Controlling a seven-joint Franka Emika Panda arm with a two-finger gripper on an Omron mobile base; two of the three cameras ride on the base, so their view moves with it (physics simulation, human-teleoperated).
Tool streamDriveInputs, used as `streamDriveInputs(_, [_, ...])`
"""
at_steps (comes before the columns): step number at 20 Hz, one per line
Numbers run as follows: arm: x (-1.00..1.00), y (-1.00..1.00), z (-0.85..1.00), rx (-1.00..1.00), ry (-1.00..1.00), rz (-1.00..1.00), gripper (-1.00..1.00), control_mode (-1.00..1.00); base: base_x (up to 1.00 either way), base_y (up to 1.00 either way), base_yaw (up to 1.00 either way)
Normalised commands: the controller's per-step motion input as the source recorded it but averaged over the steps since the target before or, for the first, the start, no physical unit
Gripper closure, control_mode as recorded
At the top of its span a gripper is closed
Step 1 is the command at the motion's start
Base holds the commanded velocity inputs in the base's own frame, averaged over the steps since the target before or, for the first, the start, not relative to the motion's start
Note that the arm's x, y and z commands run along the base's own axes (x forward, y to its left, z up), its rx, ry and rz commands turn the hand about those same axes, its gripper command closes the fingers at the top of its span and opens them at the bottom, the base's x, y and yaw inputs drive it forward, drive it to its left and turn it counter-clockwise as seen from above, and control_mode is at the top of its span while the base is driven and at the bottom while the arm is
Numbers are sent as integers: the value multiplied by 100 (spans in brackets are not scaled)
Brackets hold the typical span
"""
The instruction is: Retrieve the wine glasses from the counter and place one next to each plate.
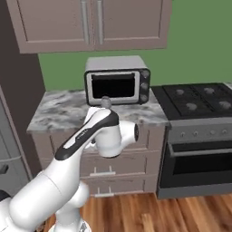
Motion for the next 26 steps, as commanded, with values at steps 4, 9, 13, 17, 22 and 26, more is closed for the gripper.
streamDriveInputs(4, [0,0,0,0,0,0,-100,100,100,-3,7])
streamDriveInputs(9, [0,0,0,0,0,0,-100,100,72,-38,4])
streamDriveInputs(13, [0,0,0,0,0,0,-100,100,57,-23,-6])
streamDriveInputs(17, [0,0,0,0,0,0,-100,100,54,-6,0])
streamDriveInputs(22, [0,0,0,0,0,0,-100,100,15,0,13])
streamDriveInputs(26, [0,0,0,0,0,0,-100,100,0,0,28])
